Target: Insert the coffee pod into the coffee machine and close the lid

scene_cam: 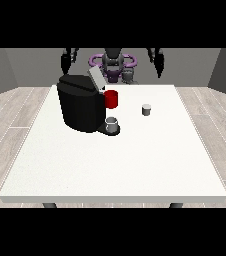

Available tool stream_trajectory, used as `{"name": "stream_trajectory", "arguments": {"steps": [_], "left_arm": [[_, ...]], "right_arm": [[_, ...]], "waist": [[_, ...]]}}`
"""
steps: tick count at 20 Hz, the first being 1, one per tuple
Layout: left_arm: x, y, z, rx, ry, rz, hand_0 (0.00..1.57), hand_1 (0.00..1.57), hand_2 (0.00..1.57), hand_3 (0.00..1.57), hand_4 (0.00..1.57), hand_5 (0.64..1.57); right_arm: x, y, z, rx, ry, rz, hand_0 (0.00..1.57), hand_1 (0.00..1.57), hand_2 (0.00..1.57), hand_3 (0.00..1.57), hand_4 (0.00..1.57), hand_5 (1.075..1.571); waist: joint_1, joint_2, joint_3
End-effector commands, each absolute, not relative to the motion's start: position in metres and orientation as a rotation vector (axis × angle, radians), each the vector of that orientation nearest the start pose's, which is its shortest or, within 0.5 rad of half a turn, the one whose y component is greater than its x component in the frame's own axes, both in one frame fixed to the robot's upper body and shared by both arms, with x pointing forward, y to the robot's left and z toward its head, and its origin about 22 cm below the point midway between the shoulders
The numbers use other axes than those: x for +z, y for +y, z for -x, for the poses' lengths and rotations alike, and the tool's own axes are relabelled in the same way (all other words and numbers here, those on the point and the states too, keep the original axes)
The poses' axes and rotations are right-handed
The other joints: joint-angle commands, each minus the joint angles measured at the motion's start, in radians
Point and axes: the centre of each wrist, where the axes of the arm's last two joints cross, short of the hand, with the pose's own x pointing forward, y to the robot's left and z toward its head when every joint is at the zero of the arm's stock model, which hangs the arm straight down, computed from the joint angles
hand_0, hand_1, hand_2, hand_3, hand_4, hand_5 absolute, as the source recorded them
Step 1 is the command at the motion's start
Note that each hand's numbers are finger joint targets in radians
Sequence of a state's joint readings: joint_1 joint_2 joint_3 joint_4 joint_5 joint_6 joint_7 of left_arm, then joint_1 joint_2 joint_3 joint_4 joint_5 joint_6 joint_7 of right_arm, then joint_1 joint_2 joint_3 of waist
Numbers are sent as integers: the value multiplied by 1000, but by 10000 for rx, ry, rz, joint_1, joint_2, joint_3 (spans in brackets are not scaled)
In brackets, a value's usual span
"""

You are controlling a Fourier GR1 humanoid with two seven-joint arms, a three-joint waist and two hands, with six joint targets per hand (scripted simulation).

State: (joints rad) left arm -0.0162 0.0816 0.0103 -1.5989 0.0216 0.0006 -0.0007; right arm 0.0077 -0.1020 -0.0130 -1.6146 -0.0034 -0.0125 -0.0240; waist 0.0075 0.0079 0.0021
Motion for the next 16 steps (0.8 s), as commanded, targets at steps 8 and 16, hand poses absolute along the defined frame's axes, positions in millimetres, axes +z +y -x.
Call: {"name": "stream_trajectory", "arguments": {"steps": [8,16], "left_arm": [[13,251,-243,-2131,-17022,-560,0,0,0,0,311,1571],[42,306,-291,-3008,-16527,-2072,0,0,0,0,0,1571]], "right_arm": [[-10,-258,-236,-1284,-16257,1911,0,0,0,0,109,1571],[-2,-248,-250,-1130,-17370,1182,0,0,0,0,169,1571]], "waist": [[-227,-314,-14],[-784,674,-19]]}}
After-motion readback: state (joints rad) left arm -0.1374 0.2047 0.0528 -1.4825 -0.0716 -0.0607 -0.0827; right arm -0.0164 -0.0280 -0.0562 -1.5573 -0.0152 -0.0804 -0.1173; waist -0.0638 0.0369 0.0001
